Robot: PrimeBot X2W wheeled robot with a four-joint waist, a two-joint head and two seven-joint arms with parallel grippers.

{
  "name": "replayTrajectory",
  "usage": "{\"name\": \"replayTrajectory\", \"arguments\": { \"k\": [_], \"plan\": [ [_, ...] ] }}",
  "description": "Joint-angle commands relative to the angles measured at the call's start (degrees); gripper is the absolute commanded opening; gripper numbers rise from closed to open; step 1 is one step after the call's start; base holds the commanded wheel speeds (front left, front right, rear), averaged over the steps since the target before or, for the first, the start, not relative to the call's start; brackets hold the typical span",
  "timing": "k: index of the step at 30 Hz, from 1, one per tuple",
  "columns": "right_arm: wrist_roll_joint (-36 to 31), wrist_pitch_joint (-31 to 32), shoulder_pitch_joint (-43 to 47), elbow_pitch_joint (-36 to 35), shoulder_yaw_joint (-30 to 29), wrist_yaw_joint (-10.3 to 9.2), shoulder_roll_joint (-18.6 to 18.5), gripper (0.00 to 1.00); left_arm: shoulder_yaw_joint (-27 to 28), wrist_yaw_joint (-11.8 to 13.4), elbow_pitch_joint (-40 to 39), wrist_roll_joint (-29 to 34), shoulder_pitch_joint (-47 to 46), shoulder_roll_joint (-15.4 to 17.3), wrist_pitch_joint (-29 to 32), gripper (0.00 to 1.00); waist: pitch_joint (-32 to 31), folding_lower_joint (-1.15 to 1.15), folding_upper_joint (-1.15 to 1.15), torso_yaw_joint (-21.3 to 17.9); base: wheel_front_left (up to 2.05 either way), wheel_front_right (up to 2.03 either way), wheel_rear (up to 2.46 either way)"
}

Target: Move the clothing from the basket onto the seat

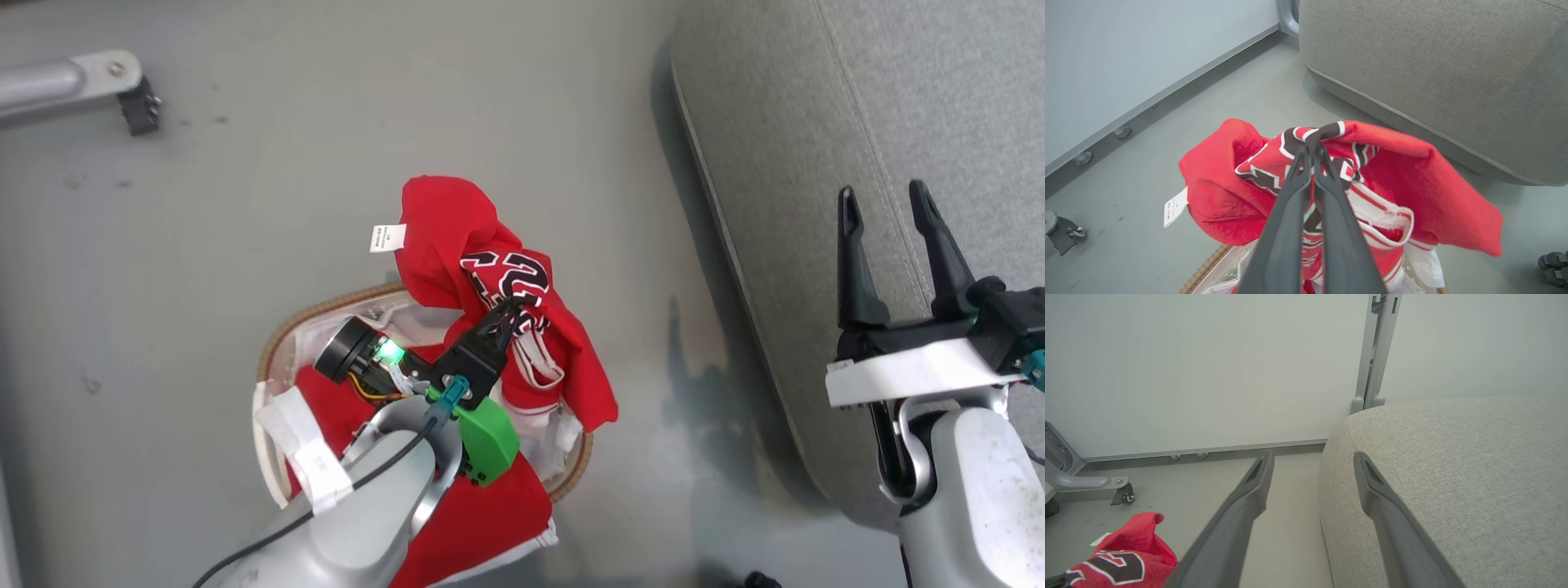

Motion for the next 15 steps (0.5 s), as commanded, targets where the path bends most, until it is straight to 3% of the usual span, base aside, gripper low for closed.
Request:
{"name": "replayTrajectory", "arguments": {
  "k": [1, 15],
  "plan": [
    [-0.6, -0.1, 1.6, 0.4, -0.4, -0.06, -0.2, 1.00, 0.2, 0.5, -2.3, 0.4, 1.9, 0.9, -0.3, 0.00, -6.7, 0.00, 0.00, 4.5, 0.00, 0.00, 0.00],
    [-3.1, -0.1, 8.8, 2.0, -0.4, -0.06, -0.2, 1.00, 1.3, -0.1, -21.5, -0.5, 5.7, 8.1, 1.9, 0.00, -18.5, 0.00, 0.00, 7.6, 0.00, 0.00, 0.00]
  ]
}}
